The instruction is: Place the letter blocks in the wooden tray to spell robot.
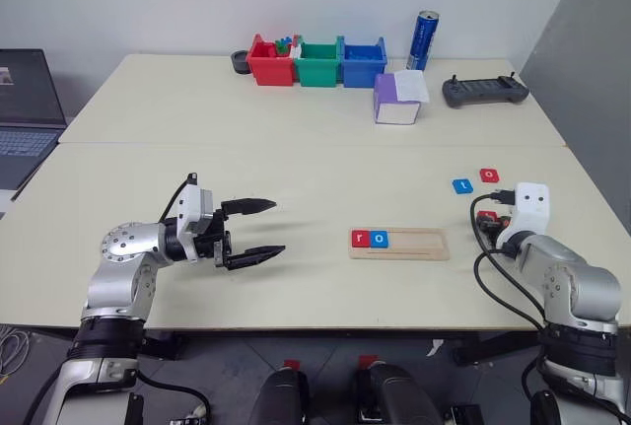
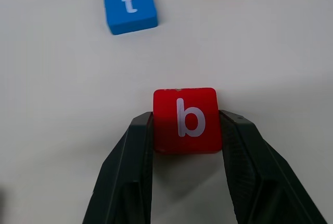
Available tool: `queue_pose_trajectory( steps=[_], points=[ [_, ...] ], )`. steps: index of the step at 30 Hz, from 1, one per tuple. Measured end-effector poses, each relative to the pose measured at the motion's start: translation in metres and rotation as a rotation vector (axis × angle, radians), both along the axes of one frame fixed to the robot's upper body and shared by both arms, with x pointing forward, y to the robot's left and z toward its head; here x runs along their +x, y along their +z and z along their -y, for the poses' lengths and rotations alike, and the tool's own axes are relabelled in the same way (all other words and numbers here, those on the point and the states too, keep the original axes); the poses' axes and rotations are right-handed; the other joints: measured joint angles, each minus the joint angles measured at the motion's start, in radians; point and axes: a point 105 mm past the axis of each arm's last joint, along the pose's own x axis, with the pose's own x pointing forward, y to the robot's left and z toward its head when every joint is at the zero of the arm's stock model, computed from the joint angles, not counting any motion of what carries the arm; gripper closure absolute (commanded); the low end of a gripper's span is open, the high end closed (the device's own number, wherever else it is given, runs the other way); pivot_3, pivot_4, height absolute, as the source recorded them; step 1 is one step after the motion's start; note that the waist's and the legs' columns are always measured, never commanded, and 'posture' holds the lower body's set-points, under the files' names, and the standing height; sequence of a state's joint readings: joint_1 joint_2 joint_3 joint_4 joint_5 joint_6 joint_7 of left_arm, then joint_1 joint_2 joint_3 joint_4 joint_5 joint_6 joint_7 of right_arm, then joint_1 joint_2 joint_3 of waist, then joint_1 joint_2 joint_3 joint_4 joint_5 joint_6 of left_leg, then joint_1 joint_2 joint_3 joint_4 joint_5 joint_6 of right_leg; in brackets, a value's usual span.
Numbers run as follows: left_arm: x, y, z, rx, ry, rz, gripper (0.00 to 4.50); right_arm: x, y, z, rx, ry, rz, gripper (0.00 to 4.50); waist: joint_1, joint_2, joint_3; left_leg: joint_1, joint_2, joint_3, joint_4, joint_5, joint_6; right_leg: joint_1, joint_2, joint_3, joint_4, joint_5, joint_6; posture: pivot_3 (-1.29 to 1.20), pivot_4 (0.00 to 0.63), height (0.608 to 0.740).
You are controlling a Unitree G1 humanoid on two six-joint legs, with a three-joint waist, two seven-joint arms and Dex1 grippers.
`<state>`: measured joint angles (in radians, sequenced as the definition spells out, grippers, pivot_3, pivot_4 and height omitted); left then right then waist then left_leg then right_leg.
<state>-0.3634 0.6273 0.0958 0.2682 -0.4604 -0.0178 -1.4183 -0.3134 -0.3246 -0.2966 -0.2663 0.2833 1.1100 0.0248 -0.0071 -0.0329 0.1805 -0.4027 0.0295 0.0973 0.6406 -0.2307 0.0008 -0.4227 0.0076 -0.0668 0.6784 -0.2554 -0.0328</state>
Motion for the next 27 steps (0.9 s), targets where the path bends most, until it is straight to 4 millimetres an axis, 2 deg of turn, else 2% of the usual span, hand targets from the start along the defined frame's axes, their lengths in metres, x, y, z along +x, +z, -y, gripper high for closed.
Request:
queue_pose_trajectory(
  steps=[5, 8, 13, 17, 26, 27],
  points=[
    [0.002, -0.007, -0.005, 0.001, -0.011, -0.010, 0.00, -0.032, 0.014, -0.012, -0.059, 0.004, -0.014, 3.06, 0.004, 0.000, 0.000, -0.004, 0.000, -0.001, 0.000, 0.000, 0.000, -0.003, 0.000, -0.001, -0.002, 0.000, 0.000, 0.00, 0.150, 0.740],
    [0.004, -0.011, -0.008, 0.008, -0.019, -0.017, 0.00, -0.048, 0.011, -0.024, -0.052, 0.024, -0.042, 3.06, 0.005, 0.000, 0.000, -0.005, 0.000, -0.001, 0.000, 0.000, 0.000, -0.003, 0.000, -0.002, -0.002, 0.000, 0.000, 0.00, 0.150, 0.740],
    [0.008, -0.012, -0.005, 0.000, -0.050, -0.006, 0.00, -0.051, 0.004, -0.036, -0.020, 0.046, -0.074, 3.06, 0.002, 0.000, 0.000, -0.005, 0.000, -0.002, 0.001, 0.000, 0.000, -0.003, 0.000, -0.002, -0.002, 0.001, 0.002, 0.00, 0.150, 0.740],
    [0.006, -0.017, -0.008, 0.007, -0.065, -0.013, 0.00, -0.050, -0.002, -0.028, -0.042, 0.004, -0.100, 3.06, 0.002, 0.000, 0.000, -0.006, 0.000, -0.002, 0.000, 0.000, 0.000, -0.003, 0.000, -0.002, -0.003, 0.001, 0.002, 0.00, 0.150, 0.740],
    [0.006, -0.018, -0.009, 0.022, -0.077, 0.000, 0.00, -0.045, 0.002, -0.022, -0.067, 0.016, -0.093, 0.06, 0.001, 0.000, 0.000, -0.006, 0.000, -0.002, 0.000, 0.000, 0.000, -0.004, 0.000, -0.002, -0.003, 0.001, 0.002, 0.00, 0.150, 0.740],
    [0.006, -0.018, -0.009, 0.024, -0.077, 0.003, 0.00, -0.044, 0.006, -0.022, -0.072, 0.045, -0.089, 0.02, 0.001, 0.000, 0.000, -0.006, 0.000, -0.002, 0.000, 0.000, 0.000, -0.004, 0.000, -0.002, -0.003, 0.001, 0.002, 0.00, 0.150, 0.740]
  ],
)
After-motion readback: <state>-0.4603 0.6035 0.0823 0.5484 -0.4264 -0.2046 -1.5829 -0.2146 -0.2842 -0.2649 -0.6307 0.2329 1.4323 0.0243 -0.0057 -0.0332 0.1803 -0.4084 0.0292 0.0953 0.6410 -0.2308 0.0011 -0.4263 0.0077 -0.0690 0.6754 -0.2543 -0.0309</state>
